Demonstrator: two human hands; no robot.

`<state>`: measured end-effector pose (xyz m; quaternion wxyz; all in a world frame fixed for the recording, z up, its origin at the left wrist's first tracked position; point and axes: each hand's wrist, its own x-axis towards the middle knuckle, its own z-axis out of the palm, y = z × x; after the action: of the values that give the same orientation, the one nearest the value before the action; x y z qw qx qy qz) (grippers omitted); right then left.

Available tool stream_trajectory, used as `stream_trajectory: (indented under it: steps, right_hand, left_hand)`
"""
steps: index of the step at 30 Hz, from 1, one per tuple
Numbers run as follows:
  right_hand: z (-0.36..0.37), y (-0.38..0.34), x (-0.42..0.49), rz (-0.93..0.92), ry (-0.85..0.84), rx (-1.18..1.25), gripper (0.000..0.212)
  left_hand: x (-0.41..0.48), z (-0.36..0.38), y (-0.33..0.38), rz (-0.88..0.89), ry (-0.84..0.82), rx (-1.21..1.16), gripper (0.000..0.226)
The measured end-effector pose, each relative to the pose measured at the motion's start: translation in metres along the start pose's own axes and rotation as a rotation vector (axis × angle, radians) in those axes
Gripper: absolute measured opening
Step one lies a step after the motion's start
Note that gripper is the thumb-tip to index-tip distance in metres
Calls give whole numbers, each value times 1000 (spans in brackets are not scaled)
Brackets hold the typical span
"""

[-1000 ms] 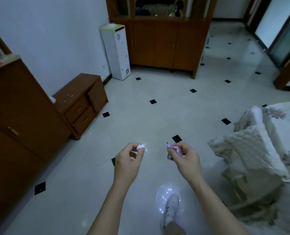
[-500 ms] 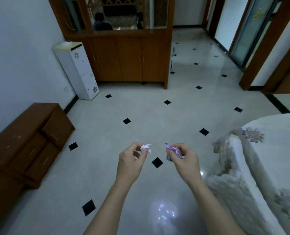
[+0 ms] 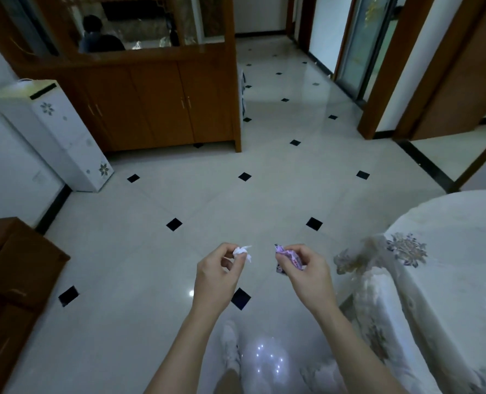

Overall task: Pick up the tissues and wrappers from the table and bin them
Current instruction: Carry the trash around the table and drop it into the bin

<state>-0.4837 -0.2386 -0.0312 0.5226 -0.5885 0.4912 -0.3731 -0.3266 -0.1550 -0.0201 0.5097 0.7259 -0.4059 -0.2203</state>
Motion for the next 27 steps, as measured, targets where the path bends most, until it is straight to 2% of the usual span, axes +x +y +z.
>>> stream_trajectory:
  steps: [14, 22, 27]
  right_hand:
    - [42, -45, 265, 24, 217, 28, 5]
    - [19, -34, 362, 108, 381, 36, 7]
    - [-13, -22, 422, 87, 456, 51, 8]
  left_hand:
    - [307, 61, 15, 119, -189, -49, 13]
    - [412, 128, 28, 139, -332, -75, 14]
    - [463, 187, 41, 181, -409, -73, 17]
